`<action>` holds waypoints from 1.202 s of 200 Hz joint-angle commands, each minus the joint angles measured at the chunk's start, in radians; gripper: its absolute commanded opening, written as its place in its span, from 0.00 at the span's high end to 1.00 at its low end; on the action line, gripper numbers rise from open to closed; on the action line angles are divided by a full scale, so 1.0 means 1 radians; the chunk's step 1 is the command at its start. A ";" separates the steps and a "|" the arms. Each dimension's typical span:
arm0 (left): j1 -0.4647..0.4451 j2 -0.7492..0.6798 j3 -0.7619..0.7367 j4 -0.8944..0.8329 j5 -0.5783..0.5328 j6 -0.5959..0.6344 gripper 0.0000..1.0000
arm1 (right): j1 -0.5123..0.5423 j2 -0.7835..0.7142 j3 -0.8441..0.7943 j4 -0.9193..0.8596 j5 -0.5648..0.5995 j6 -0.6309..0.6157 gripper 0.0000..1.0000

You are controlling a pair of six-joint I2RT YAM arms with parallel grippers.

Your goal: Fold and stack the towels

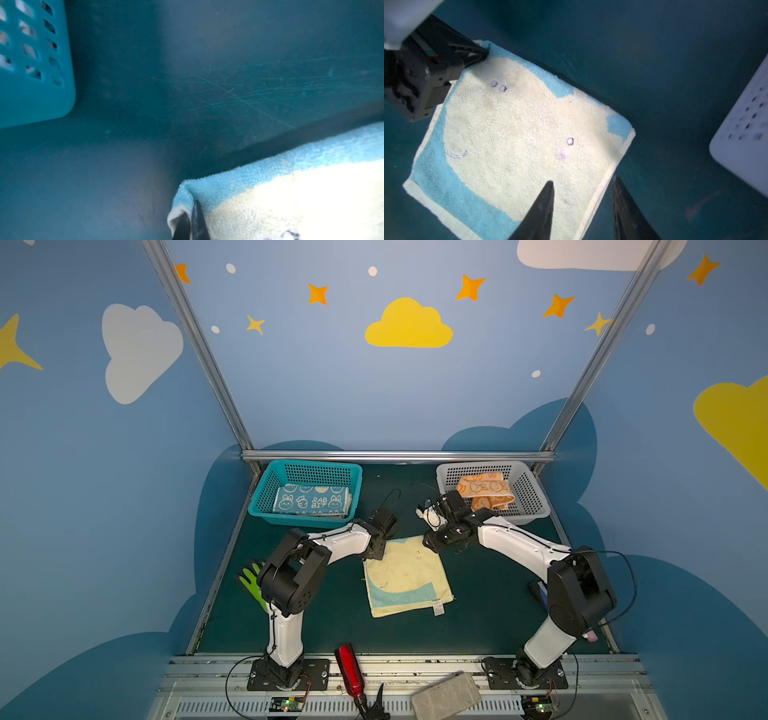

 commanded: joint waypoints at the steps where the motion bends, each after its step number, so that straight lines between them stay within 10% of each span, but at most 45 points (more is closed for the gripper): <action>1: 0.008 0.024 -0.024 -0.085 0.014 -0.012 0.88 | 0.001 0.052 0.059 -0.066 -0.007 -0.250 0.58; 96: 0.032 0.016 -0.034 -0.034 0.058 -0.009 0.36 | -0.077 0.339 0.378 -0.279 0.005 -0.474 0.60; 240: 0.060 0.005 -0.045 0.013 0.115 0.000 0.33 | -0.085 0.472 0.491 -0.399 0.009 -0.522 0.66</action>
